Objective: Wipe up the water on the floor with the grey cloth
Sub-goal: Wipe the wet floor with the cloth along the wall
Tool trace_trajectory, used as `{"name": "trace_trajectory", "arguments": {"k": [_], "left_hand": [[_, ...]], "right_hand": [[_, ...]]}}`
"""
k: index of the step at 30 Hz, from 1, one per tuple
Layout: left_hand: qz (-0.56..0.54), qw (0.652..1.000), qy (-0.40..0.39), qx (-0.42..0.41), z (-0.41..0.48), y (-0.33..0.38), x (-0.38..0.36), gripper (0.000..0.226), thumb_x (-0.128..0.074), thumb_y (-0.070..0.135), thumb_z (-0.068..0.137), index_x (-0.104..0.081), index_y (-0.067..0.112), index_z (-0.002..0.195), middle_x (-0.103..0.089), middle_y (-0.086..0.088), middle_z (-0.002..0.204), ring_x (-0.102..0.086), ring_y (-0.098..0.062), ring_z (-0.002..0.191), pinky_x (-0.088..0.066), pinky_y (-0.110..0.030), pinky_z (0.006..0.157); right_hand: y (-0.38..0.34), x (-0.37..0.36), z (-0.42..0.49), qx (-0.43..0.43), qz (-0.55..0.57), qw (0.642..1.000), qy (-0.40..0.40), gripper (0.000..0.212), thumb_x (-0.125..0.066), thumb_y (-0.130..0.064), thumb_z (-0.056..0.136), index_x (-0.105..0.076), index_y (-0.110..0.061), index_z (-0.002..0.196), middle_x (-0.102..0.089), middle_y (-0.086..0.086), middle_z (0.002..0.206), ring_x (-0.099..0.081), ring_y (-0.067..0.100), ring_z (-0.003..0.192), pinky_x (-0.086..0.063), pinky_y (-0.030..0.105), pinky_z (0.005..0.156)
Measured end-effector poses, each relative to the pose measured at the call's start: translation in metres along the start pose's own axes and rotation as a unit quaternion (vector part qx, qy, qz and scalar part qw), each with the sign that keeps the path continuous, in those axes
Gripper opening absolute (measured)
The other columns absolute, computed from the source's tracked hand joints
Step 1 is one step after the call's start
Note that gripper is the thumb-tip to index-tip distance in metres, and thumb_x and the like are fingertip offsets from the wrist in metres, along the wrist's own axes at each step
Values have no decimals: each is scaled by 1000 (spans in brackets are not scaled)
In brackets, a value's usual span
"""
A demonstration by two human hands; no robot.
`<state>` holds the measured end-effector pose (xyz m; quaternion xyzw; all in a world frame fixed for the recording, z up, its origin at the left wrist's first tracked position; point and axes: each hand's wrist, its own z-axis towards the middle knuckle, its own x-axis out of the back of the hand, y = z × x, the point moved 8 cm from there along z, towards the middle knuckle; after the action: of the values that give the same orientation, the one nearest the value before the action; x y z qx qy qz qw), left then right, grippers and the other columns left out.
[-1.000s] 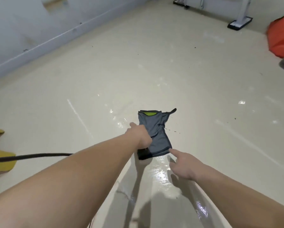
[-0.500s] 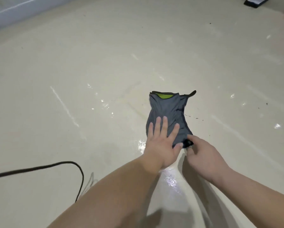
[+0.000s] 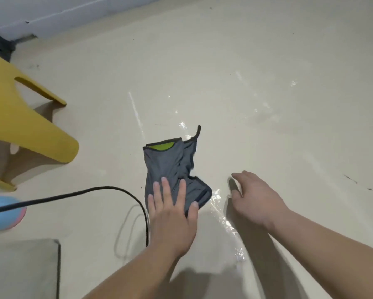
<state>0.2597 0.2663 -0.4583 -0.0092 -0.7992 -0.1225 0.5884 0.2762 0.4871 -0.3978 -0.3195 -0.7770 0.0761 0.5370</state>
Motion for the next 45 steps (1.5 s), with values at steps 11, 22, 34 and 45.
{"name": "trace_trajectory", "arguments": {"k": [11,22,34,45], "left_hand": [[-26,996,-40,-72,54,-8,28,40,-42,47,85,-37,33,122,20,-3,171,30,-31,153,17,-63,119],[-29,973,15,228,36,-210,51,69,-24,49,98,-6,31,163,24,-10,169,26,-30,155,12,-61,123],[12,999,12,31,-57,-71,-6,78,-26,51,93,-4,28,165,10,-16,171,18,-41,155,4,-69,121],[17,940,-43,-339,-108,160,-59,73,-41,48,94,-28,26,162,3,-15,172,10,-41,157,-3,-70,120]], "right_hand": [[-84,-62,18,46,-147,983,-97,16,-53,-30,86,-50,-24,101,-39,-10,101,-50,16,101,-50,36,74],[-123,-78,44,-112,-249,909,-315,28,-66,-45,77,-64,-17,76,-67,0,90,-67,25,95,-56,33,95],[-119,-81,21,-53,-203,945,-249,38,-55,-32,82,-62,-12,114,-50,11,116,-42,33,132,-46,33,92],[73,19,-81,10,-75,993,-88,34,-54,-21,96,-64,-24,129,-60,-4,120,-61,18,110,-50,37,98]]}}
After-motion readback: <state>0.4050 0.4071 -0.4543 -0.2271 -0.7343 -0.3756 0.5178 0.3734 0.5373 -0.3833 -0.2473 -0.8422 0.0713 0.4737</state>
